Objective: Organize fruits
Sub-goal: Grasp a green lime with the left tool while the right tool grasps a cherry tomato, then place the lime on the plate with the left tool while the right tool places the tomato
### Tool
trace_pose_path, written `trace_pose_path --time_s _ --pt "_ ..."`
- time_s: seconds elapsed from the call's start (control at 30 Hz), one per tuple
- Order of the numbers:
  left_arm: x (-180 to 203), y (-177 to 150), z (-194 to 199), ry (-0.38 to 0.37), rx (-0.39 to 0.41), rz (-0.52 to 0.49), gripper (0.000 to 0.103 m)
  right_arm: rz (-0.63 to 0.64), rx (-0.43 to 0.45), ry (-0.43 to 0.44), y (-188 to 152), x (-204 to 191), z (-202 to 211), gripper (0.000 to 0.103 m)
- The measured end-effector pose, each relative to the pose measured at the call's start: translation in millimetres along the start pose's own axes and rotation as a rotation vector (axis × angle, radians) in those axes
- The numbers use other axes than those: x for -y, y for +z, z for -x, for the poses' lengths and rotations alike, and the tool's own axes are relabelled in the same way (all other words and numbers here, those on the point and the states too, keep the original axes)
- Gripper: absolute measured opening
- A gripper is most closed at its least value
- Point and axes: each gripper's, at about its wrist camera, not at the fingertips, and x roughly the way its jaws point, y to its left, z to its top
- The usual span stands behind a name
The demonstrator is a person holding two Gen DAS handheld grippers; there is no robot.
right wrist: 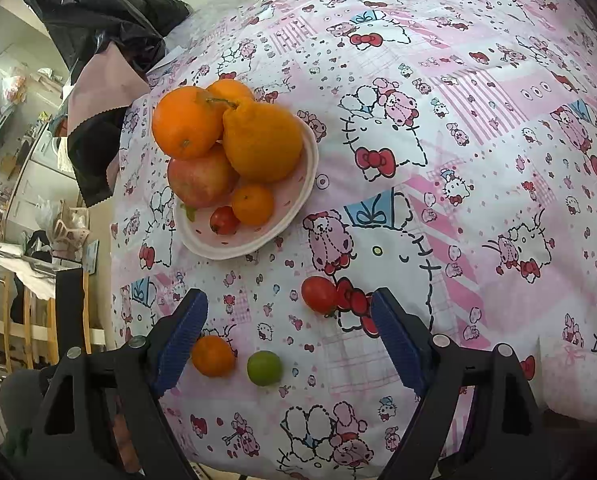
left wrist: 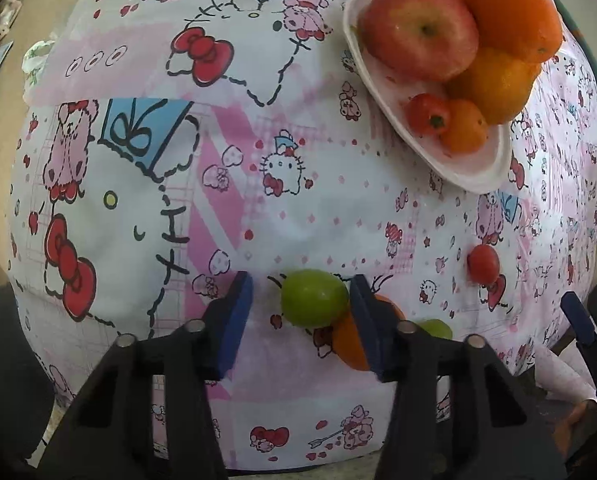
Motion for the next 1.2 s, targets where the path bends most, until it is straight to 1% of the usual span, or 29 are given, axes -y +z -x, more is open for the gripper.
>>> trace_pose_path --time_s 0.07,0.13,0.17,0.23,0.33,0.37,0.47,0.57,0.6,0.67,0.73,0.9,1.0,1.07,1.13,1.2 --pt "3 -1 1 -0.003 0.002 -0.01 0.035 -0.001 -0.001 -0.003 0 0 0 0.086" --pt "9 -2 2 -0.003 0.004 -0.039 0.03 -0.004 -0.002 -0.006 0 1 0 0.086" --pt "12 -3 3 0.009 0.012 -0.061 0.029 -0.006 -0.003 -0.007 0 2 -1 0.086" --pt "16 -3 1 0.013 0.014 -0.07 0.029 -0.012 -0.008 -0.007 0 3 -2 0.086" --pt "14 -2 10 -0.013 0.018 -0.053 0.029 -0.025 -0.013 -0.001 1 6 -2 0.086" --pt "14 -2 16 -0.013 0.036 -0.054 0.029 -0.034 -0.014 0.002 2 8 -1 0.086" --pt "23 -3 46 0.0 0.144 -0.106 0.029 -0.077 -0.029 0.01 6 18 -5 0.086" --pt "28 -1 61 -0.017 0.198 -0.128 0.029 -0.115 -0.079 -0.003 13 27 -20 0.085" --pt "30 0 64 -0.02 0.208 -0.131 0.029 -0.117 -0.104 -0.006 15 28 -28 0.083" --pt "30 3 67 -0.024 0.214 -0.134 0.029 -0.108 -0.153 -0.014 15 27 -42 0.069" --pt "32 5 66 -0.031 0.208 -0.134 0.029 -0.075 -0.191 -0.042 13 22 -55 0.061" --pt "32 7 67 -0.041 0.206 -0.13 0.029 0.039 -0.224 -0.111 6 4 -78 0.057" --pt "30 6 66 -0.048 0.198 -0.124 0.029 0.094 -0.232 -0.154 4 -3 -89 0.052" --pt "30 6 65 -0.048 0.194 -0.123 0.029 0.125 -0.241 -0.178 1 -7 -95 0.045" --pt "30 7 64 -0.049 0.191 -0.123 0.029 0.151 -0.245 -0.199 -1 -9 -98 0.043" --pt "29 7 65 -0.049 0.192 -0.121 0.029 0.167 -0.245 -0.217 -2 -10 -99 0.036"
